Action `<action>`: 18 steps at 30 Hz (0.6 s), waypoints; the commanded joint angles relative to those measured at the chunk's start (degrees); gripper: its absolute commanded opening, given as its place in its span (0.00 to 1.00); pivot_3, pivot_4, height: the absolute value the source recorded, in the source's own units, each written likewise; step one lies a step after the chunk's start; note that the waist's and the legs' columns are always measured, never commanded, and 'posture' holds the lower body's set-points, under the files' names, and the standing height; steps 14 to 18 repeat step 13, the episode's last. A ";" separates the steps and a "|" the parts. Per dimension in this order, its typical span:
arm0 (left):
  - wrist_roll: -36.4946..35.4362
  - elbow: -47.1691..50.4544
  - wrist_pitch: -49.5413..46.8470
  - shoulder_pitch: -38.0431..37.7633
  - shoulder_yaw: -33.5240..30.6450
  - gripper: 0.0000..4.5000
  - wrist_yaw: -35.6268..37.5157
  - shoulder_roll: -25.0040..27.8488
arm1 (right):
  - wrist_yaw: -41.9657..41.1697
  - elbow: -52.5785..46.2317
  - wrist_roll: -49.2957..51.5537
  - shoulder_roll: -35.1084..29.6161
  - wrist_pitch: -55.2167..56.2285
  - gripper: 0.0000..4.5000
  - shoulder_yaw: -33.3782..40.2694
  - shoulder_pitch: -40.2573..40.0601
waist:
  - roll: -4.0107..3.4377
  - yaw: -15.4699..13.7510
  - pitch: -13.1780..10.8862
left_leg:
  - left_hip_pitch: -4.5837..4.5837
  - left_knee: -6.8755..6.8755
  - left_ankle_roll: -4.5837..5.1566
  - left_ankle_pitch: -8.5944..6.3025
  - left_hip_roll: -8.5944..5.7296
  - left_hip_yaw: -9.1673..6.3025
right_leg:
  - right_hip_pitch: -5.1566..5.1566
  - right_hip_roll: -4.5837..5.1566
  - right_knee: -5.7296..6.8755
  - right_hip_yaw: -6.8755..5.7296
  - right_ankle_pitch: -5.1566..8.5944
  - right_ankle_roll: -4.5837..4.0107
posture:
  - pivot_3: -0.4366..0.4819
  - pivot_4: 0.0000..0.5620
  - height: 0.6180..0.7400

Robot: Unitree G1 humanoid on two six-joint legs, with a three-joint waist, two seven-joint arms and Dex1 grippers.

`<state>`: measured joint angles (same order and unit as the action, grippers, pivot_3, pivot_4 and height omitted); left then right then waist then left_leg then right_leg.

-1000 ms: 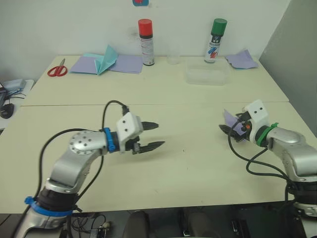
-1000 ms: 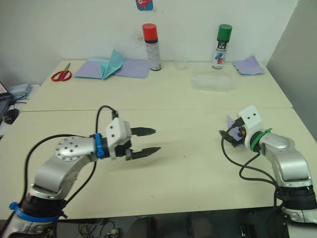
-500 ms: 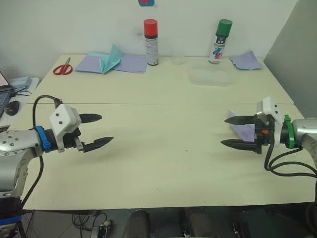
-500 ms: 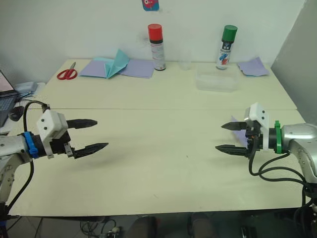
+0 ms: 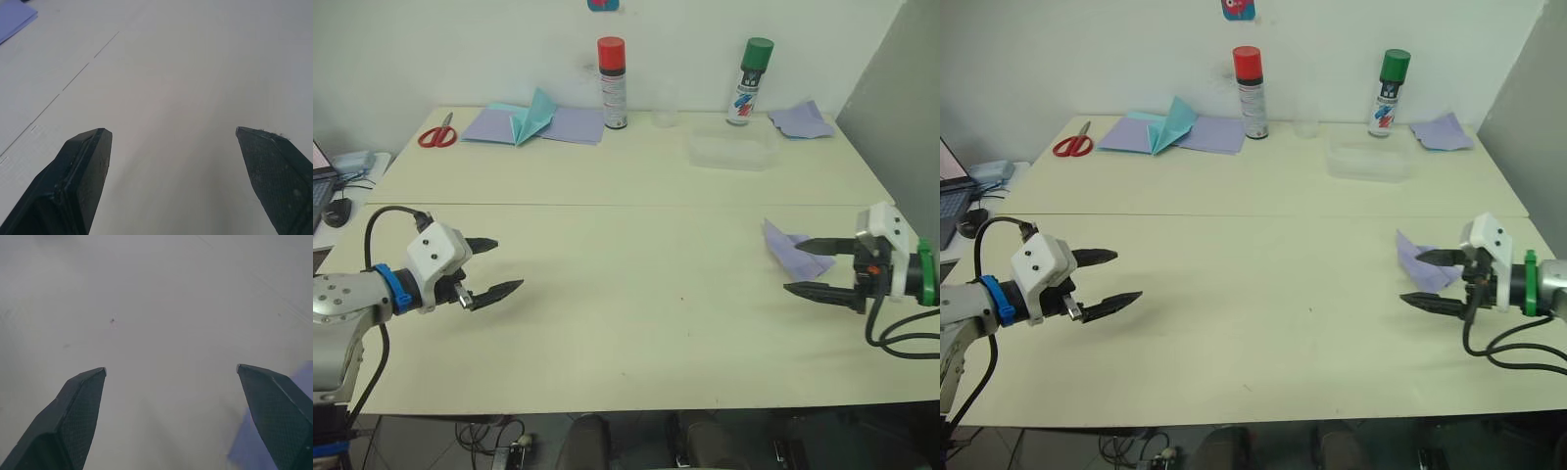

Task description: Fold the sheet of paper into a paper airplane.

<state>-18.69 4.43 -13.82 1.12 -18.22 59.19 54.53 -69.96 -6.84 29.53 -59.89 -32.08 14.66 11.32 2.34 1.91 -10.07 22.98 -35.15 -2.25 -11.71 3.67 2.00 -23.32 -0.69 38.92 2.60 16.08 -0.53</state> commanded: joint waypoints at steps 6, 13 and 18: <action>0.72 1.16 2.63 -1.60 -1.84 0.99 -2.59 -1.20 | -1.45 0.88 -1.03 -1.03 4.52 1.00 3.73 -4.70 | 0.00 -0.08 0.00 | -0.04 -0.01 0.00 0.01 -0.01 -0.09 | 0.02 0.00 0.05 -0.01 0.00 0.00 | 0.48 0.27 1.00; -1.14 1.83 0.84 -1.80 -2.55 0.99 -1.91 -1.00 | -1.50 1.79 -0.89 -1.45 3.91 1.00 3.09 -3.40 | -0.01 0.05 0.00 | -0.09 -0.03 0.00 0.01 -0.03 0.01 | 0.04 -0.03 0.07 -0.01 -0.02 0.03 | 0.48 0.27 1.00; -1.14 1.83 0.84 -1.80 -2.55 0.99 -1.91 -1.00 | -1.50 1.79 -0.89 -1.45 3.91 1.00 3.09 -3.40 | -0.01 0.05 0.00 | -0.09 -0.03 0.00 0.01 -0.03 0.01 | 0.04 -0.03 0.07 -0.01 -0.02 0.03 | 0.48 0.27 1.00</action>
